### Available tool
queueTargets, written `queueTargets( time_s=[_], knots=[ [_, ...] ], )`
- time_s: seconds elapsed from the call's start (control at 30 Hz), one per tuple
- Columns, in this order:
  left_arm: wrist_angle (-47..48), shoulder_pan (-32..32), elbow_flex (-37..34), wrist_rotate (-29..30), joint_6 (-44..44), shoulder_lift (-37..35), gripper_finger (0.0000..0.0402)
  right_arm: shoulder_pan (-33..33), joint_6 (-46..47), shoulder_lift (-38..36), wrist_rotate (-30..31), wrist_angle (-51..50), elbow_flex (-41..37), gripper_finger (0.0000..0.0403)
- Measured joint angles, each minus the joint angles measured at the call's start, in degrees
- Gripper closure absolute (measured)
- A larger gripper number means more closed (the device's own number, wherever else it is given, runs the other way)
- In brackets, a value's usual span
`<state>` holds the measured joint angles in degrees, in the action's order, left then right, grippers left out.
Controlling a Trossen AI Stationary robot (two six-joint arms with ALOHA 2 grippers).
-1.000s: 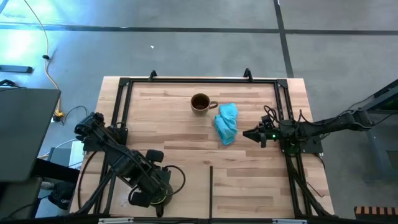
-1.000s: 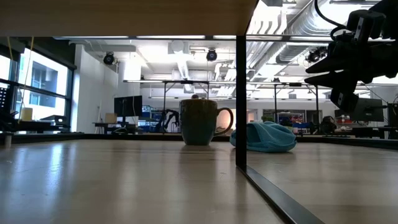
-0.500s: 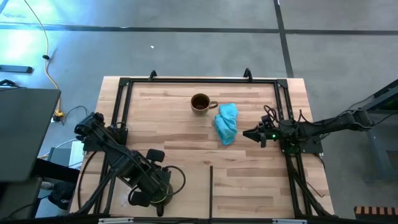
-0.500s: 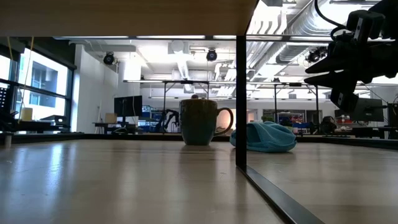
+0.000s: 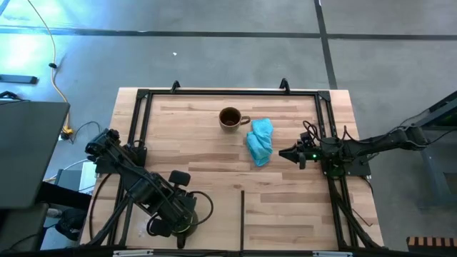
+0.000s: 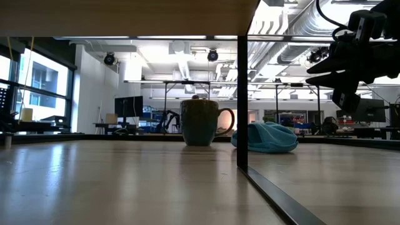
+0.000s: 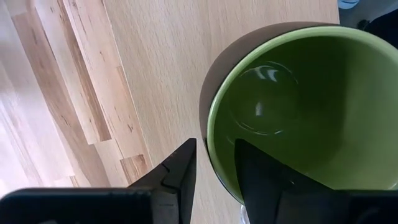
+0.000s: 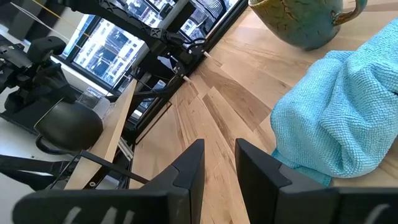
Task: Stack small to large cups/mugs on shelf
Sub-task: Put the black mug on the shelf
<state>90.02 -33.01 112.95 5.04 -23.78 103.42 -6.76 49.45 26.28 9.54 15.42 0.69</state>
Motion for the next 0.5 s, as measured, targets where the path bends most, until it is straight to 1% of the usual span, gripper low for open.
queueTargets(
  time_s=[0.5],
  knots=[
    [-0.2, 0.0, 0.0, 0.2, -2.3, 0.0, 0.0305, 0.0, 0.0, 0.0, 0.0, 0.0, 0.0, 0.0322]
  ],
)
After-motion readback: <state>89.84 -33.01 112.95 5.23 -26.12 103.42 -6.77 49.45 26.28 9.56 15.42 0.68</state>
